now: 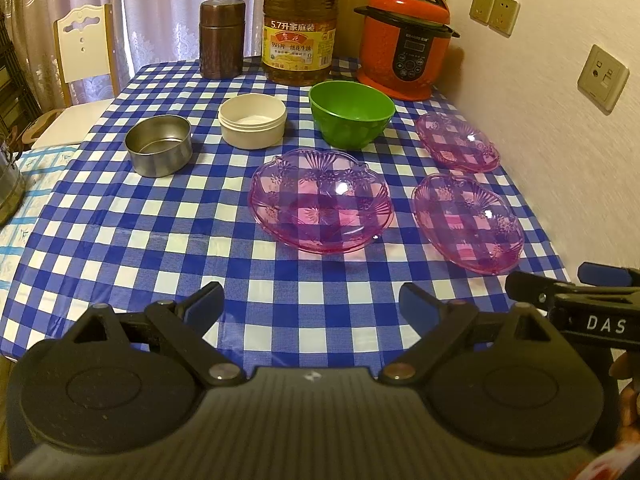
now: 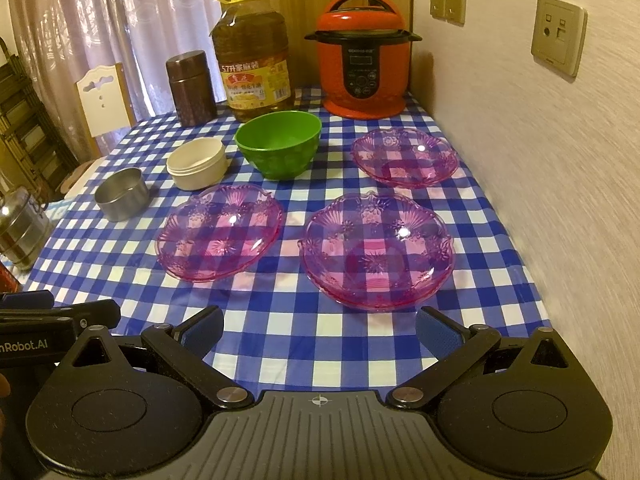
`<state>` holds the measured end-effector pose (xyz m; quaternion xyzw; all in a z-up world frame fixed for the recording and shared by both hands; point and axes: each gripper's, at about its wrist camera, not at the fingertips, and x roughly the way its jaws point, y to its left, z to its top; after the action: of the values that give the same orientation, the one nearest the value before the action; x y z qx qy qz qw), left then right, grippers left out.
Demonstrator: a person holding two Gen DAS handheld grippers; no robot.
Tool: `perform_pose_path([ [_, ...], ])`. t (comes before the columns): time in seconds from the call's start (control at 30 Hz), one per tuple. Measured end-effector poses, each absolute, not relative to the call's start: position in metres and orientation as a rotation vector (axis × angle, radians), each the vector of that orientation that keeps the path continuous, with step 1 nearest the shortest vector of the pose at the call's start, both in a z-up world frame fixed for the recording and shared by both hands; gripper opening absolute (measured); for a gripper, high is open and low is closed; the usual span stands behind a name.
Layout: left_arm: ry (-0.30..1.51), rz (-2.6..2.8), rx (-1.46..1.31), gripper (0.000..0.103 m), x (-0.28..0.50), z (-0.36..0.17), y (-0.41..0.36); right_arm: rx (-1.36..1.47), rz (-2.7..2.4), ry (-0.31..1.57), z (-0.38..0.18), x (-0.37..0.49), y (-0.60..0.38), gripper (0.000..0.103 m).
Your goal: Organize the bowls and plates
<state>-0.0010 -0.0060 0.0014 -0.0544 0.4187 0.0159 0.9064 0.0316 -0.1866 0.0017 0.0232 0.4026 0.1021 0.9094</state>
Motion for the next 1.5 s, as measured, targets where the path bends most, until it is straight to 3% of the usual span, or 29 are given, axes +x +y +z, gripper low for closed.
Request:
perform_pose_path([
  [1.07,0.87,0.036,-0.154,0.093,0.003,0.0,-0.007,0.058,0.212,0.831,-0.002,0.033,-0.187,0.102],
  [1.5,0.854,0.091,-0.285,0.093,0.056,-0.016,0.044,0.159,0.263,0.81,-0.016,0.076,-0.178,0.102],
])
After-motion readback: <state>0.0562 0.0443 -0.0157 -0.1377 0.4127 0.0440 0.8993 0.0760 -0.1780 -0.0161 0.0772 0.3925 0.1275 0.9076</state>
